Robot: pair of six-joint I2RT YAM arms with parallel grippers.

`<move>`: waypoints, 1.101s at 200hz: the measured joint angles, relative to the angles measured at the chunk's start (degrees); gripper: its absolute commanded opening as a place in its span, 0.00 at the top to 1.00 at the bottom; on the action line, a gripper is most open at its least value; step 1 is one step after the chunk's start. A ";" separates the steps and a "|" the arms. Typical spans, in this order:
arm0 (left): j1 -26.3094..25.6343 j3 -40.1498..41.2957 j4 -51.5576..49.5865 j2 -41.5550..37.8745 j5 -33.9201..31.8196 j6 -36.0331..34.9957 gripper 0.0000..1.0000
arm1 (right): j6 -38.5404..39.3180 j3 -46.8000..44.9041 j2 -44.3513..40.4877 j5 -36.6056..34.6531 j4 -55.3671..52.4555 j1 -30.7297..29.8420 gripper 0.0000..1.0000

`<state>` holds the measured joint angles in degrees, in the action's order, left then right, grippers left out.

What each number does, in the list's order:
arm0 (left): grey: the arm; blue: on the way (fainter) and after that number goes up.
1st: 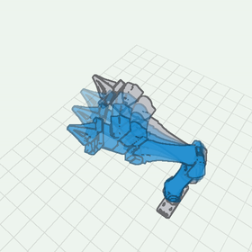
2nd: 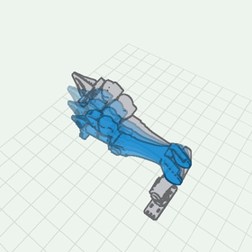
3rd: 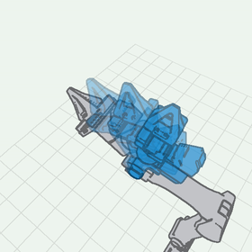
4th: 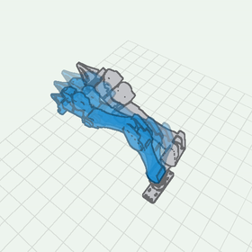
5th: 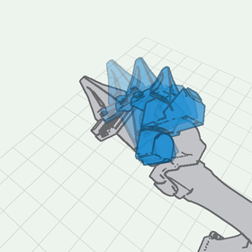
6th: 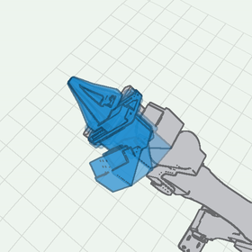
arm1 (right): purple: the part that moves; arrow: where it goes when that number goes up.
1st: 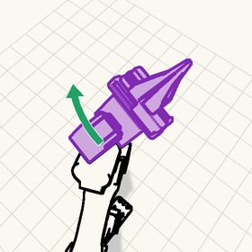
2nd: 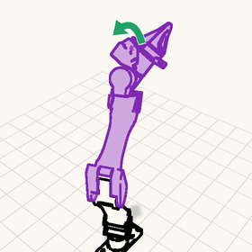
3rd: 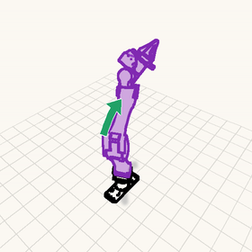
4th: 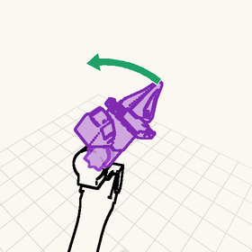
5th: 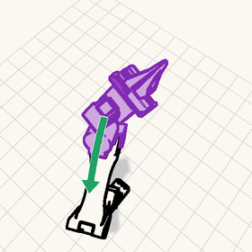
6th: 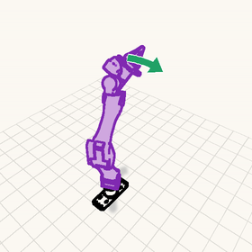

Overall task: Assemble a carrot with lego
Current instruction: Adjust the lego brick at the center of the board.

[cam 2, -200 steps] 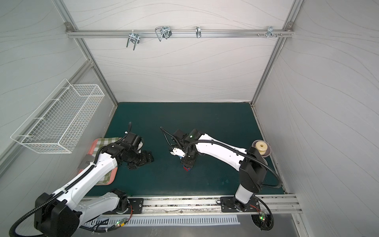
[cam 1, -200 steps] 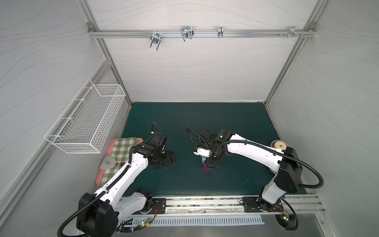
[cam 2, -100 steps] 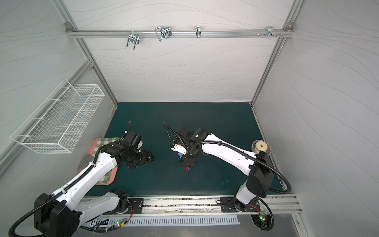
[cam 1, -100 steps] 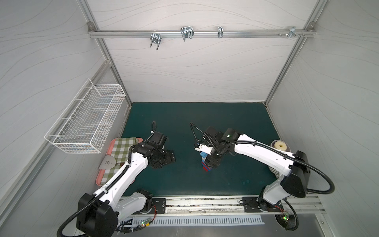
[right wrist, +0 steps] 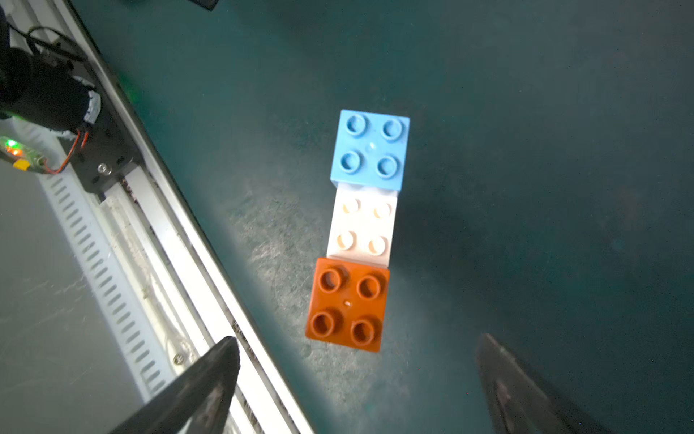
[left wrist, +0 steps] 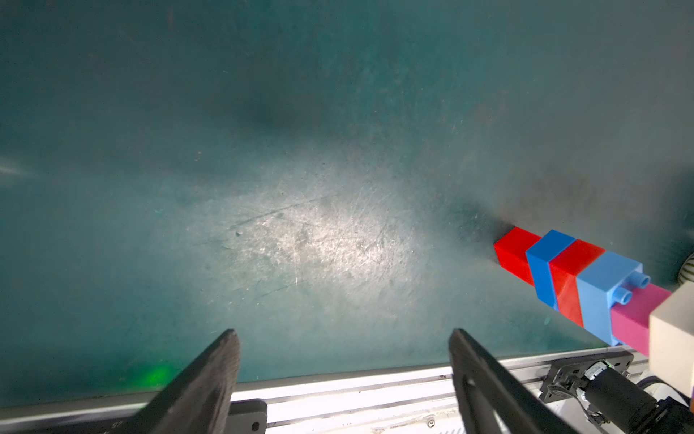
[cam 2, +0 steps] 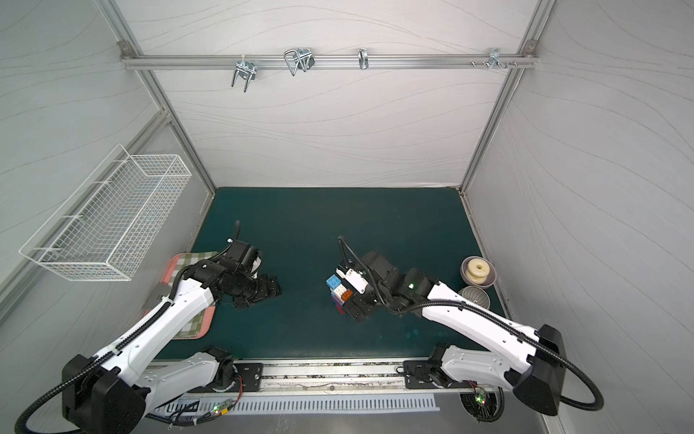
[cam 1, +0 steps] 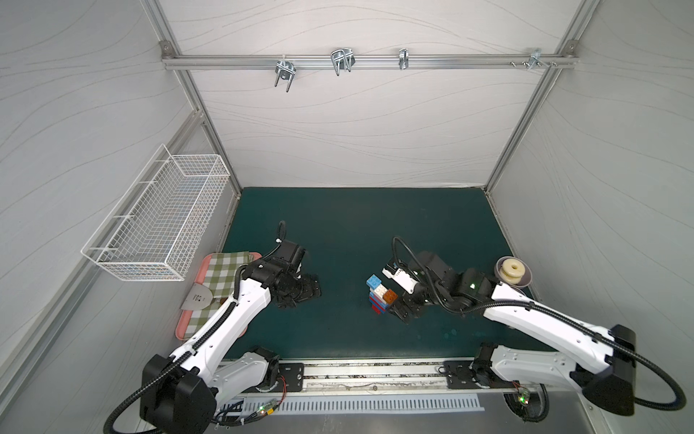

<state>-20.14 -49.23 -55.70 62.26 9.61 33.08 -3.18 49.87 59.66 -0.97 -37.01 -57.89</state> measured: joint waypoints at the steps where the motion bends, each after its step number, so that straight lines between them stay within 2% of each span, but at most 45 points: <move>1: 0.00 -0.02 -0.02 0.00 0.00 -0.02 0.12 | -0.13 -0.26 -0.15 -0.11 0.20 -0.04 0.01; 39: 0.00 -0.46 -0.44 0.07 -0.02 -0.35 0.12 | -4.42 -9.42 -3.98 -4.20 10.49 -2.45 0.01; 103: 0.00 -0.46 -0.96 0.07 -0.22 -1.20 0.12 | -9.97 -18.82 -2.03 -14.97 27.32 -9.57 0.02; 170: 0.00 -0.46 -0.94 0.26 -0.20 -1.53 0.12 | -11.61 -22.69 1.57 -20.72 38.56 -9.81 0.10; 220: 0.00 -0.46 -0.92 0.52 -0.17 -1.62 0.12 | -11.76 -25.88 2.60 -20.98 44.74 -9.16 0.16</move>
<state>-20.14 -49.69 -56.62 62.78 9.43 31.46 -14.94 23.99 62.26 -21.96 7.73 -67.05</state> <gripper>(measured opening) 0.879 0.853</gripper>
